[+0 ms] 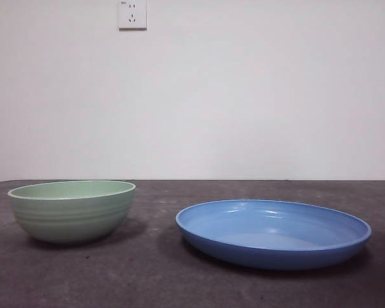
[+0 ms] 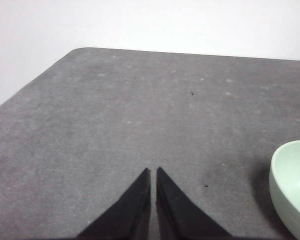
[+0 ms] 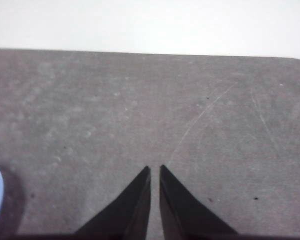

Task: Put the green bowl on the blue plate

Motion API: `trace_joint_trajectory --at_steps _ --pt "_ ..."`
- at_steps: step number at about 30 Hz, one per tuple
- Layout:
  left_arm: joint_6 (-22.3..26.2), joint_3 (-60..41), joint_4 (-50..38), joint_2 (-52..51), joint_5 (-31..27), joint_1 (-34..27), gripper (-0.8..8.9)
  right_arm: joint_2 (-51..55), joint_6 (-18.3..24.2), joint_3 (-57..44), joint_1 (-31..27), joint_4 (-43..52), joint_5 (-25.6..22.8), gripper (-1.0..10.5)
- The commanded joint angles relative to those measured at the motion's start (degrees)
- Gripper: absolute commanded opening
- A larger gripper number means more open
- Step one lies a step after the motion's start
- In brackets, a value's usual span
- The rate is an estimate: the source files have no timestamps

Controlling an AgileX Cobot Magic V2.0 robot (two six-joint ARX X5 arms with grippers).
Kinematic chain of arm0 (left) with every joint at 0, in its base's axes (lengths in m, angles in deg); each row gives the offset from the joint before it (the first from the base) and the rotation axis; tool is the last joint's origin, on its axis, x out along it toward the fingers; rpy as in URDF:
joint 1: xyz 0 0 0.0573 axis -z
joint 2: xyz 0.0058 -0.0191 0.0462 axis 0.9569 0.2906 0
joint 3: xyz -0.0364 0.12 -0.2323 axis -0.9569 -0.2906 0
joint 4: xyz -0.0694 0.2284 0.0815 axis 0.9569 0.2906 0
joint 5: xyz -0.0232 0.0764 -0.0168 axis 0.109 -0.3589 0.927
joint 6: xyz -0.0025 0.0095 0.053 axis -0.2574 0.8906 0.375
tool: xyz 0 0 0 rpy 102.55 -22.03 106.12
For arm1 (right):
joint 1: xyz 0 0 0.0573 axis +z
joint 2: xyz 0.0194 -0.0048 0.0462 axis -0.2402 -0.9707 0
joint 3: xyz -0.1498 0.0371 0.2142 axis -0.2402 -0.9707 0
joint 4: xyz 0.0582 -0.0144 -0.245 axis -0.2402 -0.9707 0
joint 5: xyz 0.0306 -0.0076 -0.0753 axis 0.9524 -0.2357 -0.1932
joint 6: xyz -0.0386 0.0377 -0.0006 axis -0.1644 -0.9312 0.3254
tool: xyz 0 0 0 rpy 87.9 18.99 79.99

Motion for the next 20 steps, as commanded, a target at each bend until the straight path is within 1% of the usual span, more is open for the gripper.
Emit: trace_joint_trajectory --at_steps 1,2,6,9,12,15,20 --pt "-2.40 -0.94 0.24 -0.02 -0.13 0.04 0.17 0.09 -5.44 -0.09 -0.09 2.51 2.38 0.1" --pt "-3.19 -0.63 0.31 0.00 -0.07 0.11 0.17 0.09 -6.54 0.28 -0.07 3.15 3.23 0.1" --pt "-6.93 2.12 0.35 0.74 1.66 0.72 0.17 0.02 -11.52 3.50 -0.07 2.49 3.13 0.1" --pt "-9.75 5.68 0.48 2.49 2.78 1.64 0.17 -0.76 -14.67 7.26 -0.02 0.85 3.17 0.1" --pt "-11.17 10.34 1.20 5.31 3.17 2.71 0.17 -2.86 -17.29 12.26 0.33 -2.10 3.50 0.1" --pt "-11.43 15.85 2.64 9.14 4.13 3.82 0.17 -5.81 -17.75 17.68 1.16 -4.96 5.60 0.1" --pt "-13.42 26.84 5.49 16.85 9.73 5.57 0.17 -12.24 -17.44 26.86 2.51 -10.19 11.98 0.1"
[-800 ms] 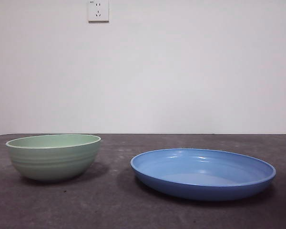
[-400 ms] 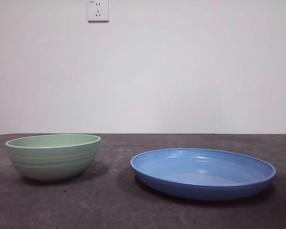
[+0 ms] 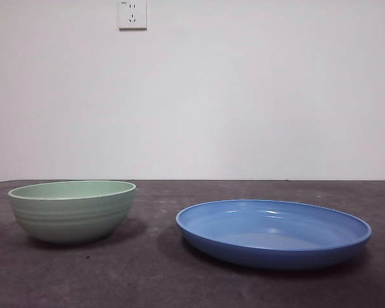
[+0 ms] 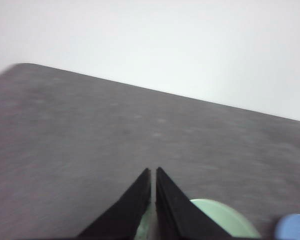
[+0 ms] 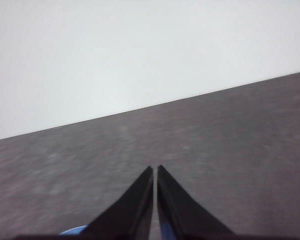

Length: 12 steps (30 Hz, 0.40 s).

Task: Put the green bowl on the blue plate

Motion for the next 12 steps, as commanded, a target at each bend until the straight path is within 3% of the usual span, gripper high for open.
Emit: trace_joint_trajectory --at_steps 1,7,12 --pt "-1.99 6.67 0.96 3.78 2.78 0.81 0.17 -3.58 -0.87 4.98 0.68 -2.19 3.50 0.1" --pt "-2.73 18.45 5.03 12.31 9.62 3.39 0.17 -11.61 0.02 14.91 2.34 -8.11 12.92 0.1" --pt "-2.69 26.08 10.23 18.32 15.32 6.27 0.17 -17.62 5.62 23.28 4.13 -17.16 17.00 0.1"
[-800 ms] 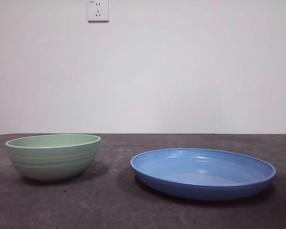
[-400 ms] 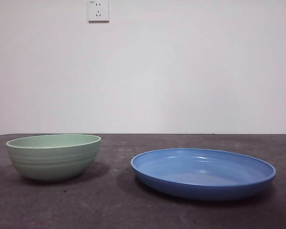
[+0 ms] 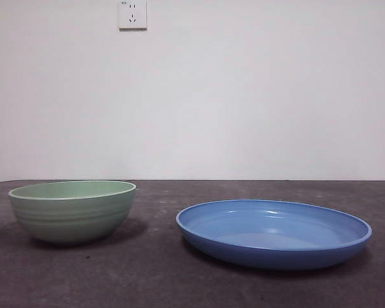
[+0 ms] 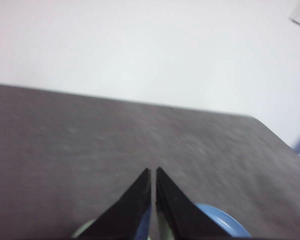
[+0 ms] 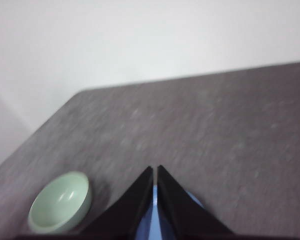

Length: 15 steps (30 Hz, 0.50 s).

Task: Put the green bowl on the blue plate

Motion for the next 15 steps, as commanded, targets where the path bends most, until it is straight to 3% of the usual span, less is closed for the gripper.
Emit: trace_joint_trajectory --at_steps 1,8,15 --pt "0.11 4.37 2.84 2.97 2.84 1.53 0.17 -2.91 5.05 4.81 0.98 -4.87 1.29 0.1" --pt "2.14 11.43 10.75 9.03 7.76 6.05 0.17 -8.55 9.73 12.96 2.89 -16.55 3.39 0.1" --pt "3.13 11.58 14.97 12.76 9.70 9.55 0.19 -9.75 10.29 13.46 4.26 -18.84 9.25 0.1"
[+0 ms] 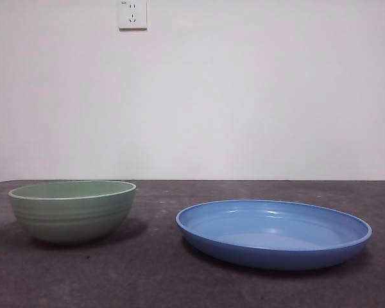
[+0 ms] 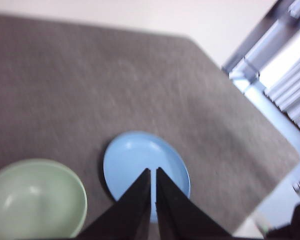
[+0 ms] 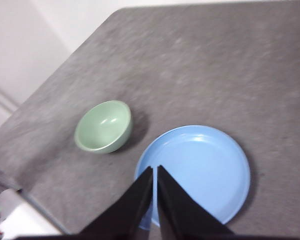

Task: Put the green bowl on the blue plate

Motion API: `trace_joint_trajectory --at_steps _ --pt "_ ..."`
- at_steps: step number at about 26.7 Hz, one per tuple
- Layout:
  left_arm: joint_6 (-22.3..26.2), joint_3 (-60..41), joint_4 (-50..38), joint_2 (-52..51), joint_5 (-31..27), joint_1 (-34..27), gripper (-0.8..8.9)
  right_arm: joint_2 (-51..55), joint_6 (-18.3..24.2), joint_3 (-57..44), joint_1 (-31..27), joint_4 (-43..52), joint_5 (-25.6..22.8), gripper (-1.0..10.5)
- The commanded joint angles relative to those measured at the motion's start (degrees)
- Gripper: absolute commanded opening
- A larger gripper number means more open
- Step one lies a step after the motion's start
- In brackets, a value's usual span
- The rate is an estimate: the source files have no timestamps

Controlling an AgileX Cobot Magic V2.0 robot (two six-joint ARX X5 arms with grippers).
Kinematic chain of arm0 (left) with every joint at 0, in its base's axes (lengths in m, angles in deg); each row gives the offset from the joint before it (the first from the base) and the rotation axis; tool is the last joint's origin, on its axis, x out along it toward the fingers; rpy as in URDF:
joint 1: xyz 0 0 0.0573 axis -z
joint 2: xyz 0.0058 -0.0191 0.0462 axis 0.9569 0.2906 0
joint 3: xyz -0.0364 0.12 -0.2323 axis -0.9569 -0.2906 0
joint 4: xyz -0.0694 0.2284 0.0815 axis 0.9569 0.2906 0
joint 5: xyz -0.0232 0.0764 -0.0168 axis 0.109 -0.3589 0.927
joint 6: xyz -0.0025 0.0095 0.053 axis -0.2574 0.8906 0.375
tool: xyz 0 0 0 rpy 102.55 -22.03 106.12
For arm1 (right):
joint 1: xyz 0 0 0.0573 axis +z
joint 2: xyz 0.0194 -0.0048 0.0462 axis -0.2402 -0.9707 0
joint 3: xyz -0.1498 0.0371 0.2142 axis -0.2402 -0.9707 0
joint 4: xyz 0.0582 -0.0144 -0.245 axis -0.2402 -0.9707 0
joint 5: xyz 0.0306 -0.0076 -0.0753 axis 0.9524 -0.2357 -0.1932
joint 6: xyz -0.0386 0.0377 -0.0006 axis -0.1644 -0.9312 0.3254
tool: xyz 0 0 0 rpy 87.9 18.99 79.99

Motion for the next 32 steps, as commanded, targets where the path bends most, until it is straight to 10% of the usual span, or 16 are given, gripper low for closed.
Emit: trace_joint_trajectory --at_steps 1,9,15,23,32 --pt "1.27 1.05 1.07 1.77 0.31 0.98 0.20 -0.24 1.05 0.90 0.46 0.46 0.66 0.1" --pt "1.38 1.05 3.65 4.22 0.28 1.25 0.39 -0.09 1.05 0.90 0.48 0.44 0.57 0.1" --pt "1.36 1.05 4.11 4.33 0.28 1.25 2.81 -0.09 1.07 0.90 0.46 0.44 0.55 0.2" --pt "1.20 1.05 4.02 4.33 0.26 1.25 5.66 -0.09 0.81 0.90 0.48 0.44 0.57 5.7" --pt "1.18 1.05 4.57 4.44 -2.78 1.22 5.73 -0.09 0.59 0.90 0.48 0.39 0.57 6.4"
